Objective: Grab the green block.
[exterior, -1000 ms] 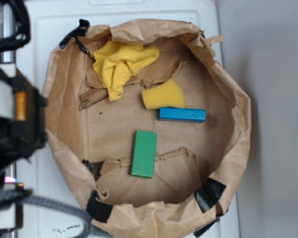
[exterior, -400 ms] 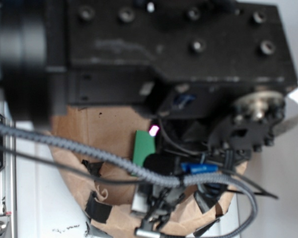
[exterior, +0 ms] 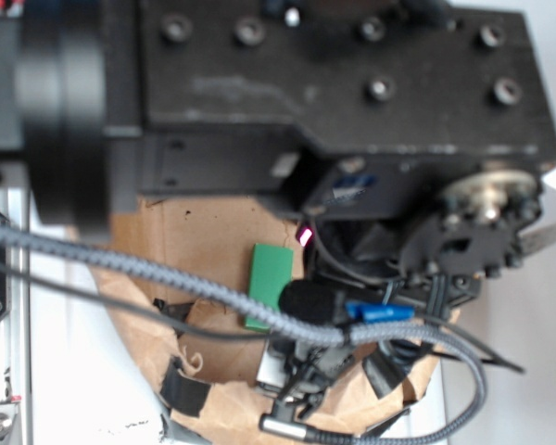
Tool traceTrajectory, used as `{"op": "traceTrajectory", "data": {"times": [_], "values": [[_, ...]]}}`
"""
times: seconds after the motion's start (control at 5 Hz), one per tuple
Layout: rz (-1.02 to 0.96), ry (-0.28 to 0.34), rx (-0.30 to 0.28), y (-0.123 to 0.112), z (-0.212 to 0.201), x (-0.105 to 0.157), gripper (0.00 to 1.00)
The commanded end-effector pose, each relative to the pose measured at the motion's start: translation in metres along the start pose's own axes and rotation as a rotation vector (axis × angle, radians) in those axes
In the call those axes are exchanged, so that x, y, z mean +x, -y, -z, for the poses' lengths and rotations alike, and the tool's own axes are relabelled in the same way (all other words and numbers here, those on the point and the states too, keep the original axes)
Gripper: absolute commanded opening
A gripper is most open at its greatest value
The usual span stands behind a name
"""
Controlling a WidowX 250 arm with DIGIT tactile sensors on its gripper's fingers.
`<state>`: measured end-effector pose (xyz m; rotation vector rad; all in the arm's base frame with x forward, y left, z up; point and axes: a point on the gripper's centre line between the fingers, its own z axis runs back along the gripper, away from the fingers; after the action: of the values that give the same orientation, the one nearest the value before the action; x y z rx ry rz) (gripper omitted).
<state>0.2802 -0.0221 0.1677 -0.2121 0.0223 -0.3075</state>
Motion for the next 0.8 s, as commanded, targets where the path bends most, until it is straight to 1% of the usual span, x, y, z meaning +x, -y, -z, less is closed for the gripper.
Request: {"op": "traceTrajectory", "data": {"times": [0.0, 0.2, 0.4, 0.6], "values": [[0.501, -0.039, 0.081, -0.006, 0.012, 0.011, 1.00], [0.754, -0.043, 0.081, -0.009, 0.010, -0.007, 1.00], [0.892, -0.058, 0.100, -0.014, 0.024, -0.031, 1.00], [0.947, -0.078, 0.102, -0.018, 0.058, -0.034, 1.00]]}}
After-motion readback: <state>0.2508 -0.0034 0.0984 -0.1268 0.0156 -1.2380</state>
